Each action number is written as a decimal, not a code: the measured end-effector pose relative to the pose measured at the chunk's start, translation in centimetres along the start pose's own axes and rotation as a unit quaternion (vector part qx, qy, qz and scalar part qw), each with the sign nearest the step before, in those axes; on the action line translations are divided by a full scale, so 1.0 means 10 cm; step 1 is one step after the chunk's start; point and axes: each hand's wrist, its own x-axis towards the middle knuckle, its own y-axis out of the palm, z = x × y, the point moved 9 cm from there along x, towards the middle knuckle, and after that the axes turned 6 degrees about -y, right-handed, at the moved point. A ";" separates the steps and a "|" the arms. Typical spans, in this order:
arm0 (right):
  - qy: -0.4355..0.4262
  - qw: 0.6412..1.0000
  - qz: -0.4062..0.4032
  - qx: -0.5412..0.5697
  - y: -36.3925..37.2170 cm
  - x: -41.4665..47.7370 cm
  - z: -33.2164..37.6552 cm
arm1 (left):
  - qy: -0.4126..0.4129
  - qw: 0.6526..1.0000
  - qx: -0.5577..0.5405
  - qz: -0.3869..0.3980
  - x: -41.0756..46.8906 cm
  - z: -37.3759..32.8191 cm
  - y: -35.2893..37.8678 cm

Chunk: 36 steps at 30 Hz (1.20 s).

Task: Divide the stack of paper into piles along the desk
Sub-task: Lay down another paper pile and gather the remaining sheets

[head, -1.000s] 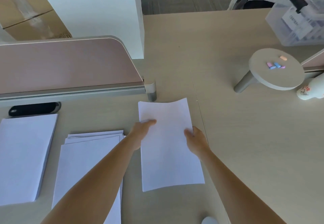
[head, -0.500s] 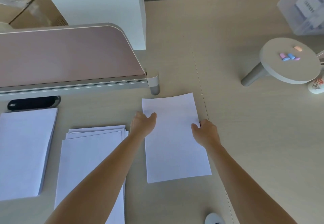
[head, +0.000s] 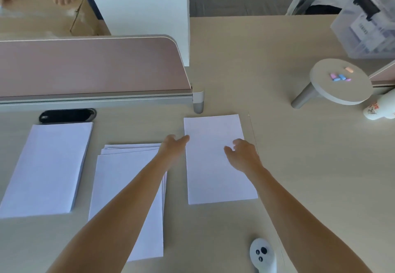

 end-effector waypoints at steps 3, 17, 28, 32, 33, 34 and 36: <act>-0.042 0.997 0.041 0.044 0.22 -0.18 0.34 | 0.002 1.000 -0.011 -0.011 -0.13 0.27 -0.37; 0.059 0.970 0.160 0.174 1.90 -1.03 0.89 | -0.118 0.976 0.127 -0.131 -0.25 2.16 -1.68; 0.101 0.975 0.087 0.178 2.05 -1.19 1.07 | -0.084 0.993 0.045 -0.064 -0.17 2.37 -1.75; 0.115 0.980 0.064 0.150 2.12 -1.20 1.09 | -0.102 0.994 0.001 -0.048 -0.15 2.43 -1.78; 0.110 0.981 0.067 0.147 2.15 -1.21 1.11 | -0.102 0.994 -0.008 -0.048 -0.16 2.43 -1.79; 0.104 0.981 0.071 0.149 2.18 -1.22 1.13 | -0.101 0.994 -0.014 -0.048 -0.17 2.43 -1.80; 0.093 0.982 0.070 0.148 2.20 -1.23 1.16 | -0.096 0.994 -0.017 -0.045 -0.17 2.41 -1.81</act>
